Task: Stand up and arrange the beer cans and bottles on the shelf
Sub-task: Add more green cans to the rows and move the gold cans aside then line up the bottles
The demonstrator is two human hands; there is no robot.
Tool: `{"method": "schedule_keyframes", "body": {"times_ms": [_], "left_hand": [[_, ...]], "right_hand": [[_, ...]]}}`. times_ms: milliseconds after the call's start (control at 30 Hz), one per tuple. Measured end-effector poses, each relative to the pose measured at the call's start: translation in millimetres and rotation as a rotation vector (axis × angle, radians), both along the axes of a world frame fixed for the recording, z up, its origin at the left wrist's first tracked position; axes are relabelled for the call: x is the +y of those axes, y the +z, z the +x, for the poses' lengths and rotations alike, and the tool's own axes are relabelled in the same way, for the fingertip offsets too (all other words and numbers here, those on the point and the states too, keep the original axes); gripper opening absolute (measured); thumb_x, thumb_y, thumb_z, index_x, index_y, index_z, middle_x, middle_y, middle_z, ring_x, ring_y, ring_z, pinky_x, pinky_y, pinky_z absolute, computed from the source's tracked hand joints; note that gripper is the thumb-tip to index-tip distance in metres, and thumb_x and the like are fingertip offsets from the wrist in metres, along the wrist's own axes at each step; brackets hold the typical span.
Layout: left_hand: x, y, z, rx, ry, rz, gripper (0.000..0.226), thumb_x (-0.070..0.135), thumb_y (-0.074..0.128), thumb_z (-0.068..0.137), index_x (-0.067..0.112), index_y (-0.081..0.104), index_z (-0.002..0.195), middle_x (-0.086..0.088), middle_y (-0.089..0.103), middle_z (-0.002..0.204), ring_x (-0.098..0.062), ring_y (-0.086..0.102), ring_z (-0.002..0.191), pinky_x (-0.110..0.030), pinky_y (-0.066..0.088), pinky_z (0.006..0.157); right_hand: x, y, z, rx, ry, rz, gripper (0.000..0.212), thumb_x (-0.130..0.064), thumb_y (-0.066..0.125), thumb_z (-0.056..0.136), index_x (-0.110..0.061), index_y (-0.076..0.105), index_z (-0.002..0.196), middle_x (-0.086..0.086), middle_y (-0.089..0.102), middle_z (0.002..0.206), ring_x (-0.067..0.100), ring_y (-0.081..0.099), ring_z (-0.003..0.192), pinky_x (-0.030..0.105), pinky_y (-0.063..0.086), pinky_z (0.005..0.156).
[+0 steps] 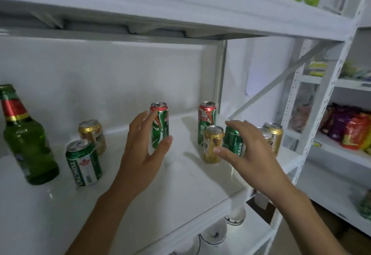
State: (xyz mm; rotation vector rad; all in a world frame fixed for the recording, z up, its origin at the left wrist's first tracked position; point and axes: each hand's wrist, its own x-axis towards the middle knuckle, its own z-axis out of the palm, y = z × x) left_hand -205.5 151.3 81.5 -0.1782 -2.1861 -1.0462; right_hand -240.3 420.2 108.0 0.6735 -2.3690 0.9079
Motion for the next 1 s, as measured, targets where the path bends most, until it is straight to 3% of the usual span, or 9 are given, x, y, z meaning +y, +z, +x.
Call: {"method": "schedule_keyframes", "body": {"times_ms": [67, 200, 367, 467, 533, 600, 700, 867, 1000], "left_hand": [[2, 1, -17, -0.008, 0.014, 0.013, 0.066, 0.054, 0.057, 0.1, 0.042, 0.03, 0.159, 0.015, 0.023, 0.165, 0.016, 0.02, 0.146, -0.003, 0.017, 0.11], [5, 5, -60, -0.009, 0.048, 0.054, 0.061, 0.023, 0.064, 0.102, 0.025, 0.038, 0.157, 0.009, 0.032, 0.154, 0.034, 0.023, 0.127, 0.01, 0.02, 0.098], [-2, 22, -125, -0.095, 0.202, 0.171, 0.077, 0.028, 0.073, 0.097, 0.027, 0.032, 0.162, 0.009, 0.026, 0.146, 0.0, 0.033, 0.129, -0.009, 0.027, 0.107], [-9, 24, -155, -0.126, 0.23, 0.245, 0.08, 0.024, 0.078, 0.094, 0.019, 0.035, 0.161, -0.002, 0.044, 0.149, -0.013, 0.053, 0.125, -0.011, 0.041, 0.099], [-13, 15, -165, -0.12, 0.256, 0.203, 0.069, 0.021, 0.078, 0.094, 0.014, 0.045, 0.154, 0.001, 0.06, 0.132, -0.018, 0.063, 0.115, -0.004, 0.048, 0.086], [-17, 3, -167, -0.1, 0.3, 0.127, 0.054, 0.021, 0.078, 0.094, 0.018, 0.053, 0.142, 0.006, 0.066, 0.117, -0.017, 0.066, 0.106, -0.012, 0.054, 0.083], [-19, -4, -167, -0.055, 0.33, 0.103, 0.045, 0.017, 0.08, 0.091, 0.021, 0.058, 0.13, 0.013, 0.068, 0.109, -0.014, 0.066, 0.1, -0.004, 0.049, 0.078], [-17, 7, -146, -0.007, 0.336, 0.153, 0.047, 0.015, 0.082, 0.089, 0.038, 0.057, 0.122, 0.037, 0.067, 0.103, 0.009, 0.067, 0.096, -0.007, 0.051, 0.082], [-14, 36, -101, 0.083, 0.358, 0.165, 0.048, 0.021, 0.081, 0.09, 0.041, 0.057, 0.127, 0.033, 0.068, 0.11, 0.012, 0.066, 0.1, -0.016, 0.055, 0.086]], "right_hand": [[2, 5, -23, -0.026, 0.01, 0.018, 0.084, -0.076, 0.056, 0.077, -0.026, 0.053, 0.146, -0.009, 0.055, 0.144, 0.012, 0.04, 0.138, 0.033, 0.032, 0.114], [6, 15, -83, -0.055, 0.017, 0.025, 0.072, -0.059, 0.067, 0.089, -0.026, 0.047, 0.15, -0.003, 0.051, 0.153, 0.02, 0.043, 0.14, 0.027, 0.031, 0.106], [-14, 39, -167, -0.127, 0.11, 0.126, 0.08, -0.05, 0.07, 0.092, -0.021, 0.036, 0.158, 0.009, 0.044, 0.159, 0.03, 0.042, 0.144, 0.041, 0.036, 0.117], [-31, 43, -209, -0.226, 0.17, 0.236, 0.086, -0.051, 0.073, 0.089, -0.024, 0.032, 0.159, 0.014, 0.043, 0.157, 0.035, 0.042, 0.142, 0.043, 0.037, 0.116], [-38, 40, -230, -0.345, 0.254, 0.257, 0.085, -0.052, 0.073, 0.089, -0.027, 0.032, 0.158, 0.012, 0.044, 0.156, 0.031, 0.046, 0.137, 0.038, 0.04, 0.112], [-42, 33, -245, -0.42, 0.333, 0.243, 0.08, -0.053, 0.074, 0.088, -0.028, 0.039, 0.155, 0.005, 0.052, 0.15, 0.02, 0.053, 0.122, 0.026, 0.043, 0.095], [-41, 26, -256, -0.404, 0.388, 0.167, 0.069, -0.053, 0.082, 0.079, -0.028, 0.058, 0.138, -0.004, 0.066, 0.129, 0.012, 0.061, 0.109, 0.014, 0.043, 0.076], [-39, 47, -251, -0.345, 0.397, 0.015, 0.035, -0.043, 0.092, 0.067, -0.024, 0.078, 0.092, -0.006, 0.077, 0.092, 0.013, 0.072, 0.091, 0.029, 0.058, 0.076], [-45, 82, -232, -0.179, 0.47, -0.079, 0.031, -0.045, 0.087, 0.071, -0.031, 0.073, 0.095, -0.019, 0.074, 0.093, -0.003, 0.067, 0.089, 0.014, 0.047, 0.072]]}}
